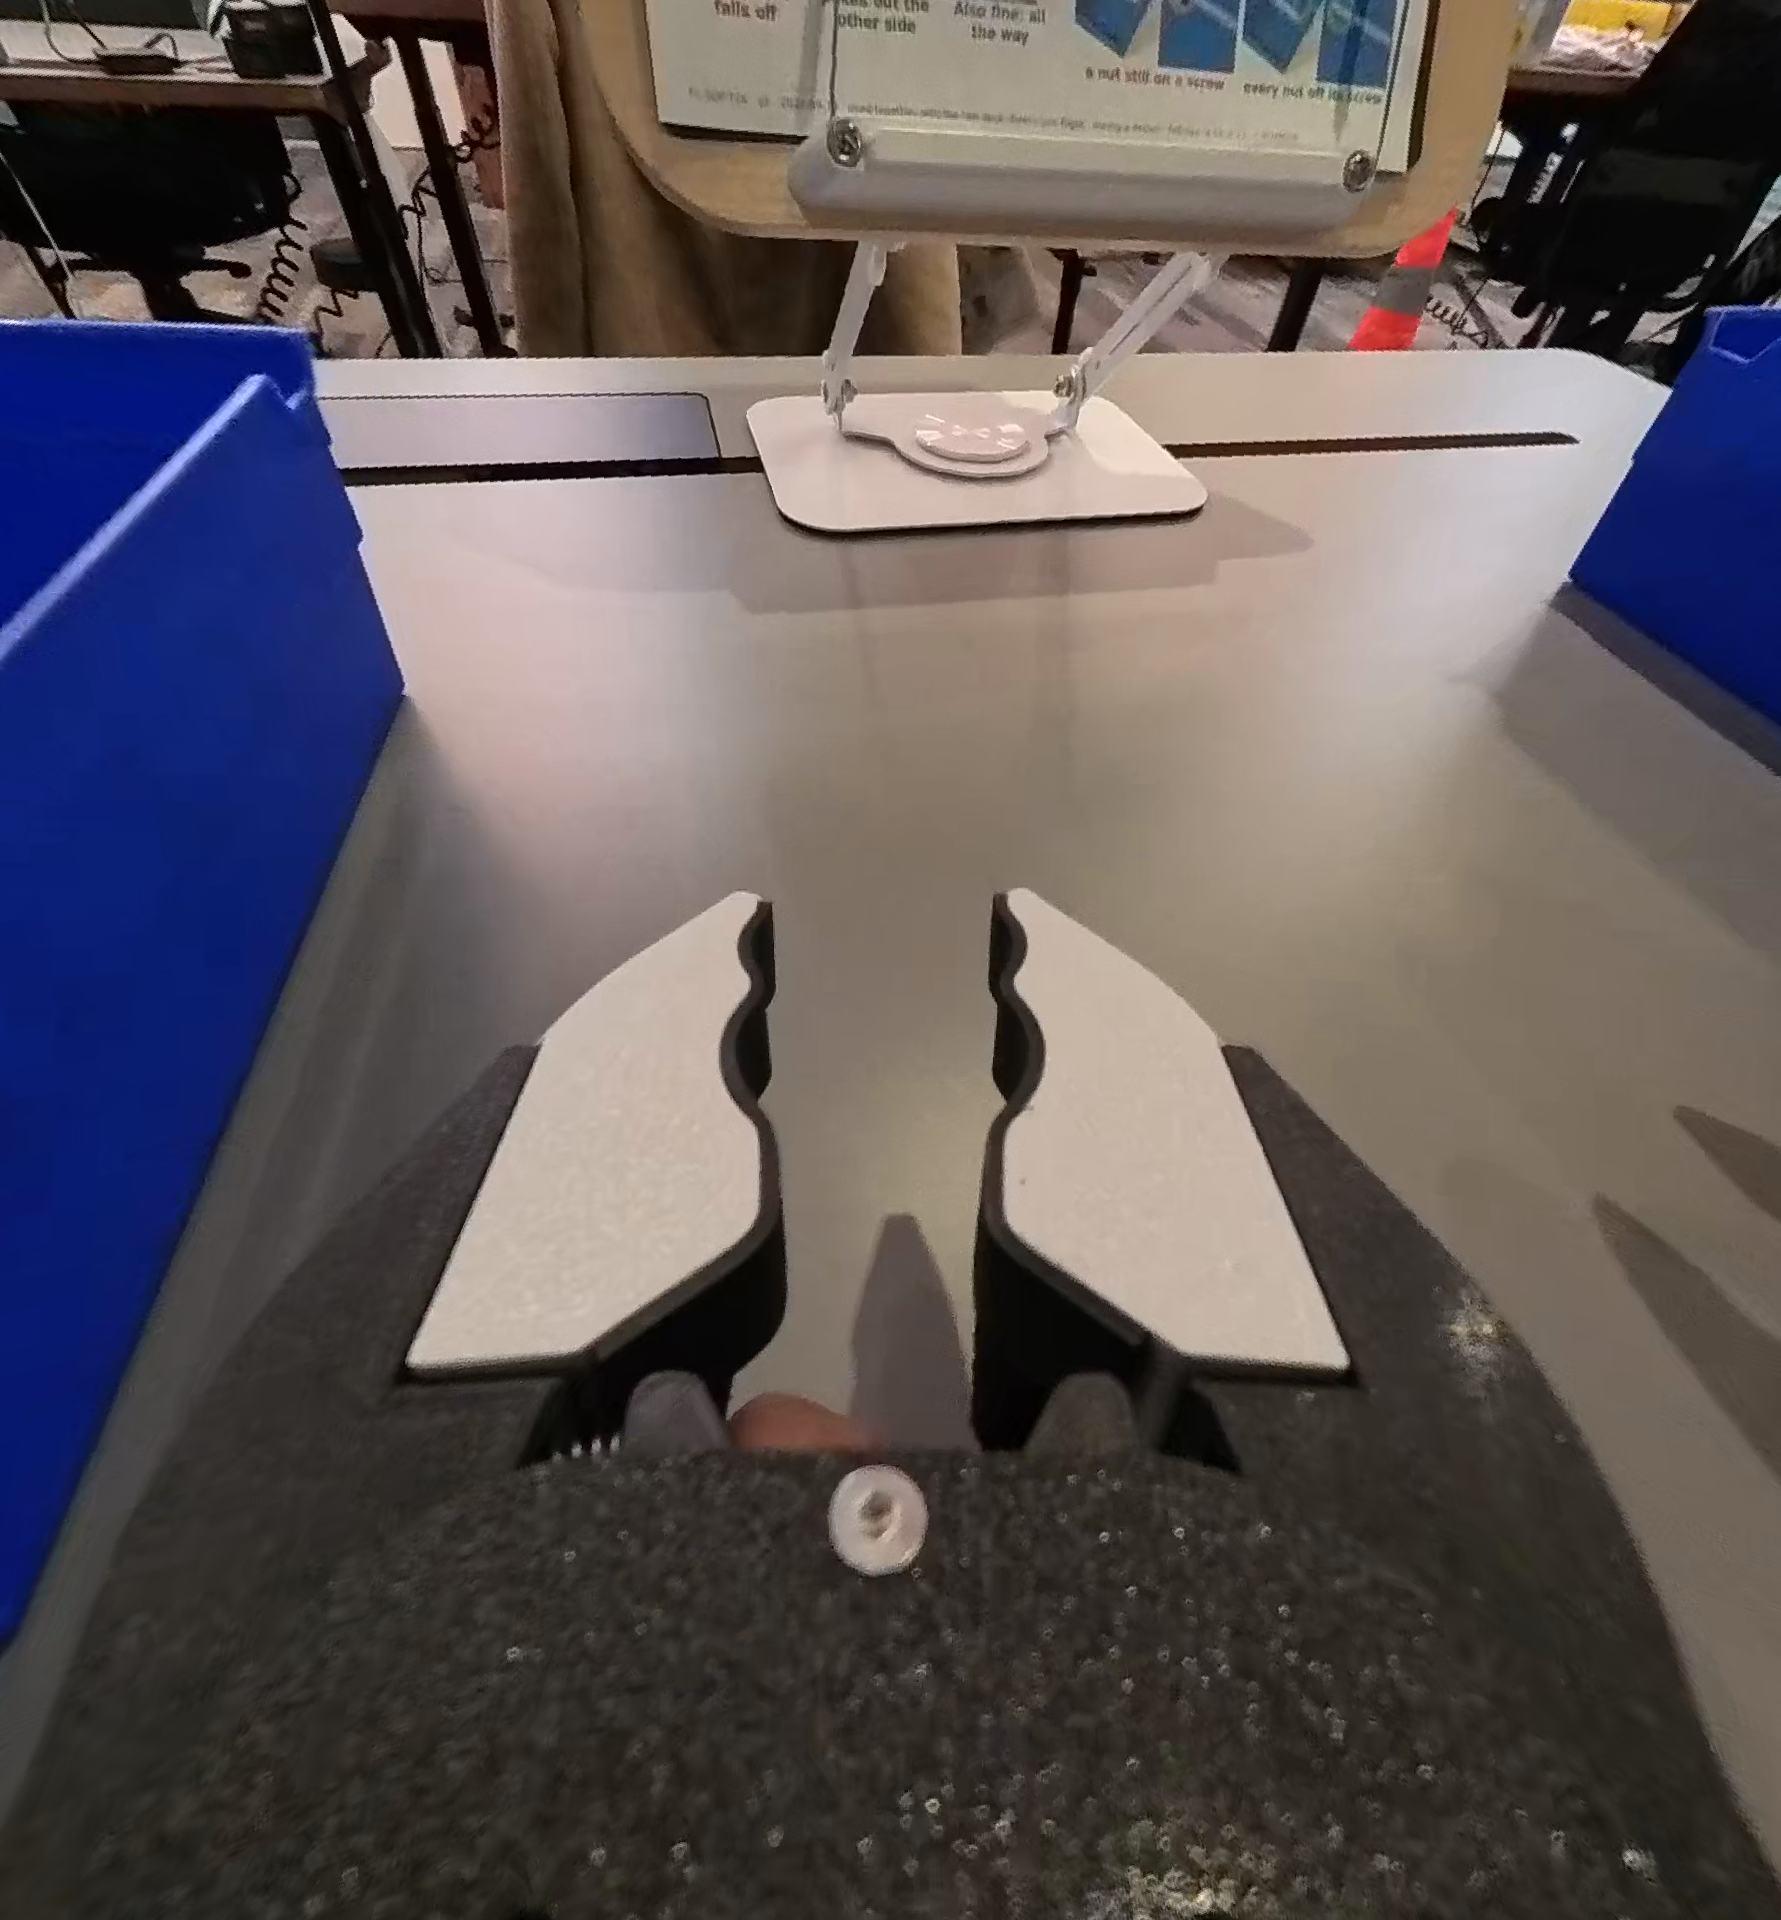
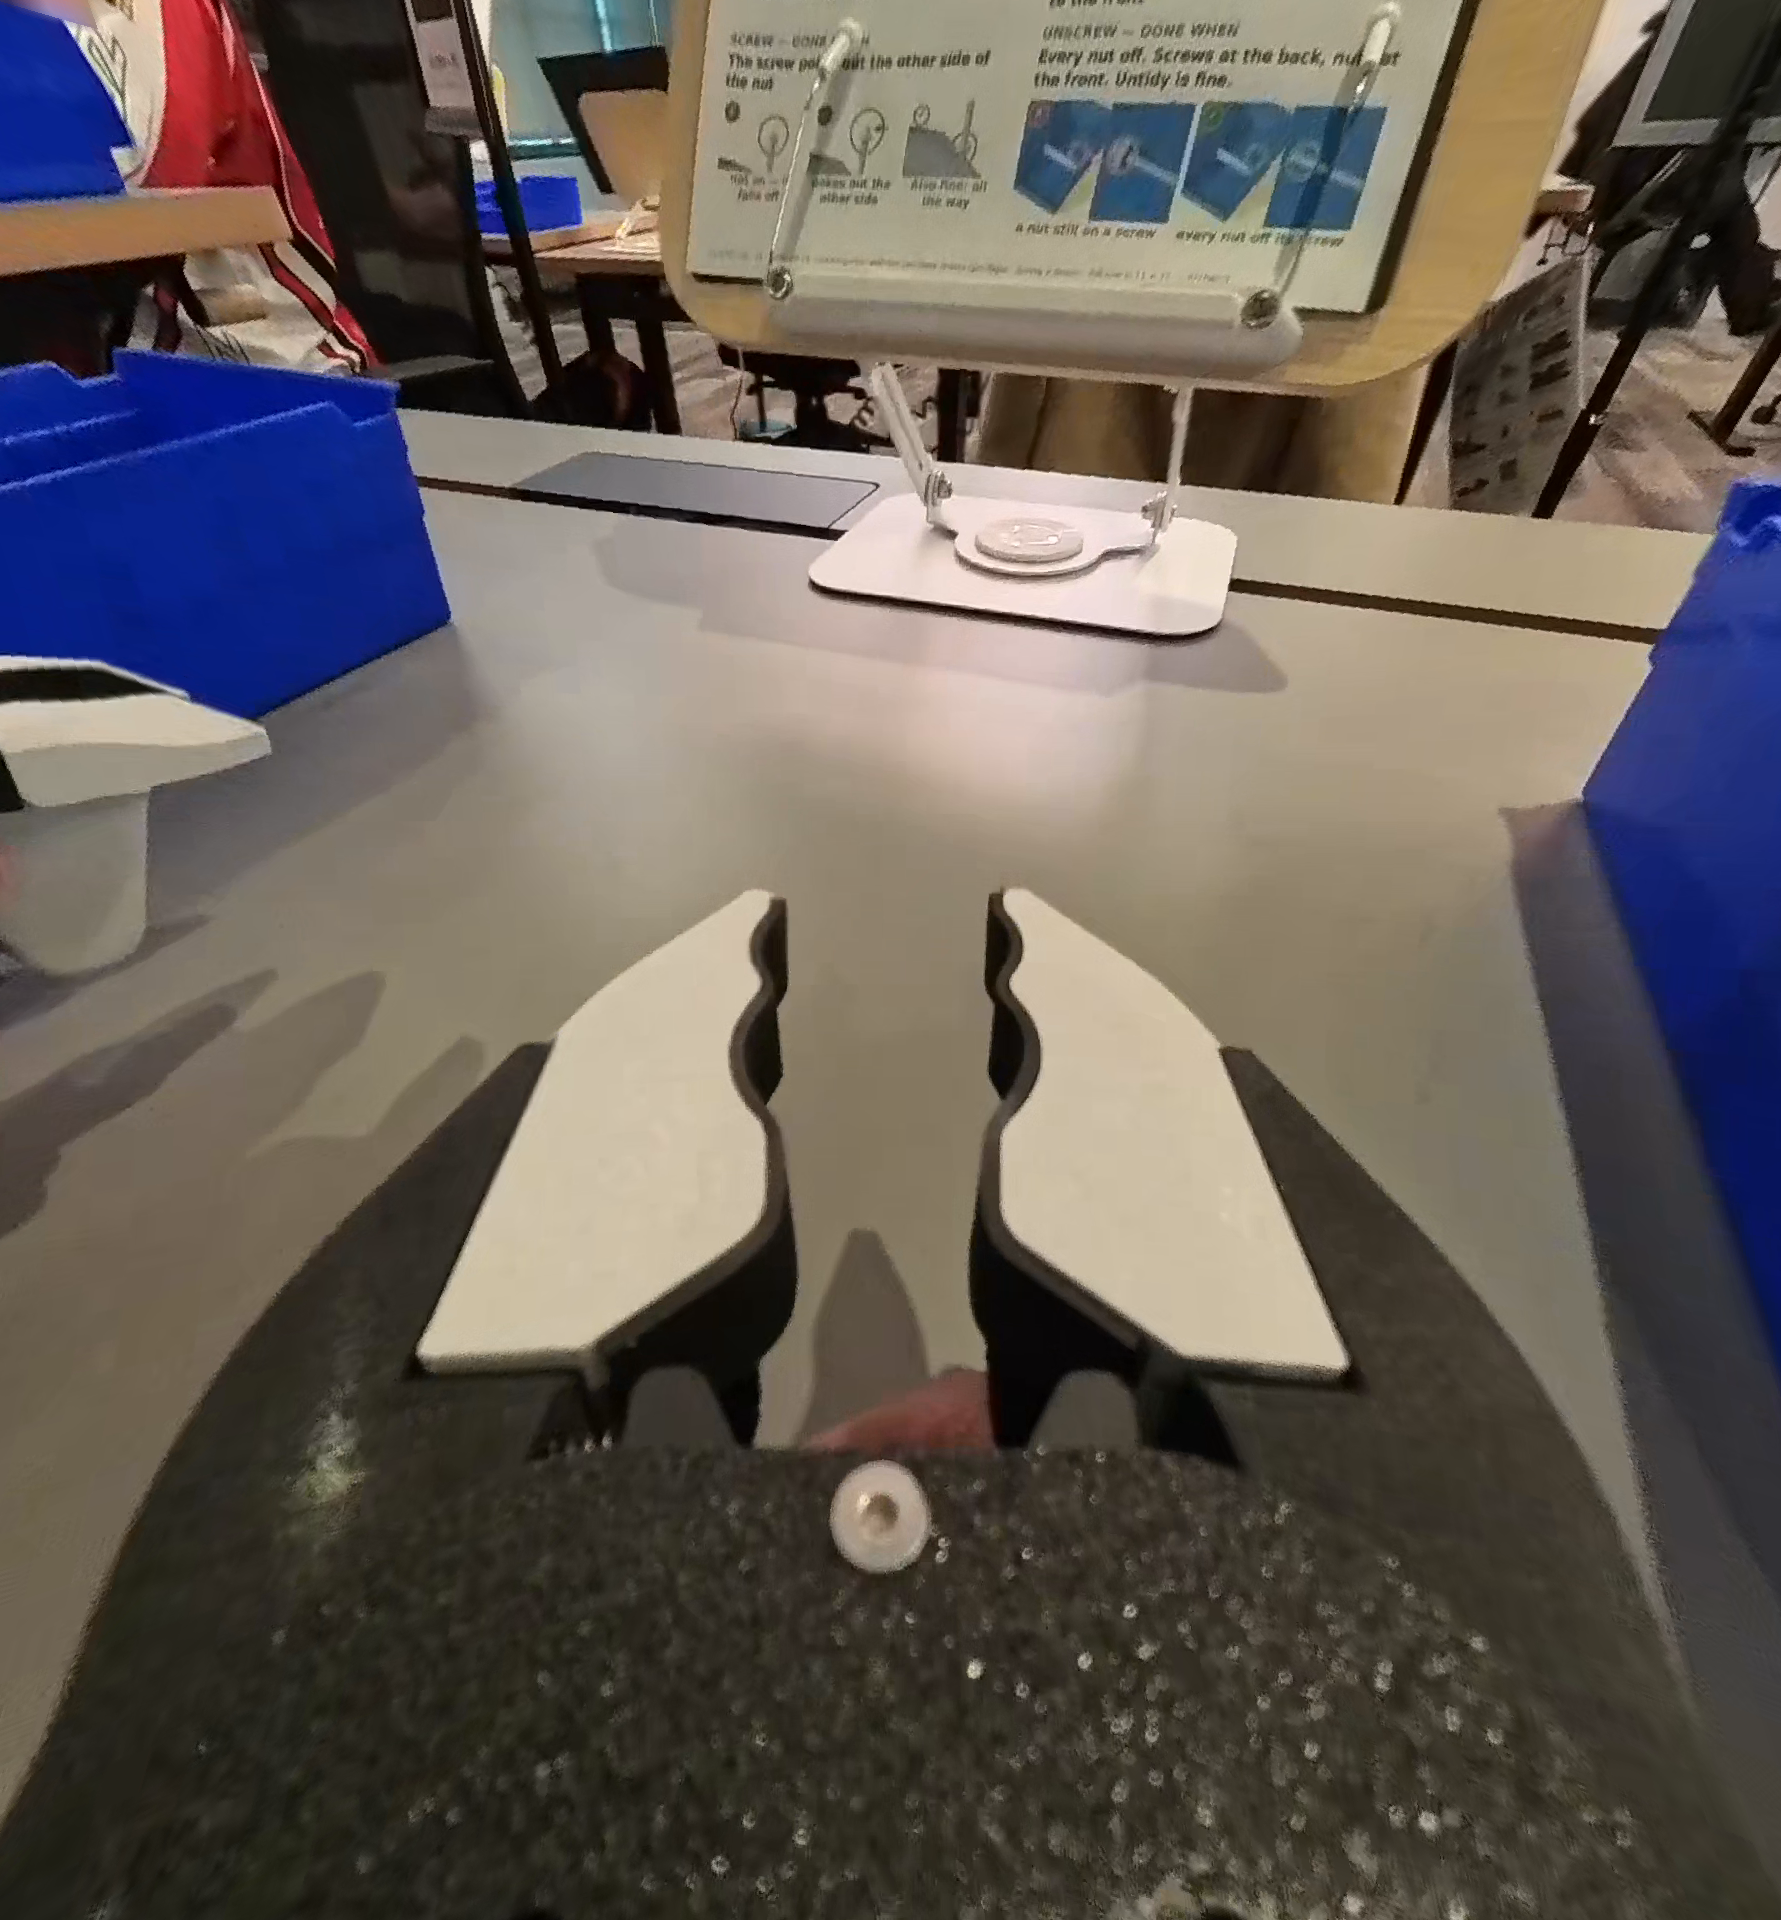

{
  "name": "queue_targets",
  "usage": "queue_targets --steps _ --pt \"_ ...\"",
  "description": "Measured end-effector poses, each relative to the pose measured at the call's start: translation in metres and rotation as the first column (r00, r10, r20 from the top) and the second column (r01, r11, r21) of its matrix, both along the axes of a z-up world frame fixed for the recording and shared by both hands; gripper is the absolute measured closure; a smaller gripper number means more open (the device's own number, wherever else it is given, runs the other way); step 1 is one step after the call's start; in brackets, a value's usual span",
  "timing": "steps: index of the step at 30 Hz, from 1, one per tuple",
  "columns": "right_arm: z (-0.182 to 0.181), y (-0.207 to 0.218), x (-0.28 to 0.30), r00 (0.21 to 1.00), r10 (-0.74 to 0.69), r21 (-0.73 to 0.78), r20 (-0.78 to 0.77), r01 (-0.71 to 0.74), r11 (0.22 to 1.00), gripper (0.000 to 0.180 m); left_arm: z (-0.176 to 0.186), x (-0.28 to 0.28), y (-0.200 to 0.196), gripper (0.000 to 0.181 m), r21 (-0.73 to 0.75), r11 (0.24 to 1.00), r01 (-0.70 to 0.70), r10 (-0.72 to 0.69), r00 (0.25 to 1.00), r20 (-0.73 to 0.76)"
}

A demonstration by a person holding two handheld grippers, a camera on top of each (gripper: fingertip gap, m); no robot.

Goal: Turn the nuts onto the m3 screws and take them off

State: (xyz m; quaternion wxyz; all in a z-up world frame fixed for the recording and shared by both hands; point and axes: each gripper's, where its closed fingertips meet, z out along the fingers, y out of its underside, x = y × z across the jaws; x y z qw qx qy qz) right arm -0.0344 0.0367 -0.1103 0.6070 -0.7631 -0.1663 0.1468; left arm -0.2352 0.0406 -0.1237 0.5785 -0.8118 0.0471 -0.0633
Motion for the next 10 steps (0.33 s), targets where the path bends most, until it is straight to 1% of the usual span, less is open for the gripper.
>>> queue_targets --steps 4,10 --pt "-0.0016 0.0008 0.0030 0.999 0.005 -0.020 -0.032 -0.006 1.000 0.144 -0.0051 0.0026 0.0018 0.140 -0.032 0.999 0.016 -0.016 1.000 -0.003" --pt "-0.0022 -0.0006 -0.0010 1.000 0.009 -0.005 0.012 -0.008 1.000 0.146 -0.0058 0.0026 0.0022 0.139 -0.035 0.999 0.014 -0.015 1.000 -0.006"
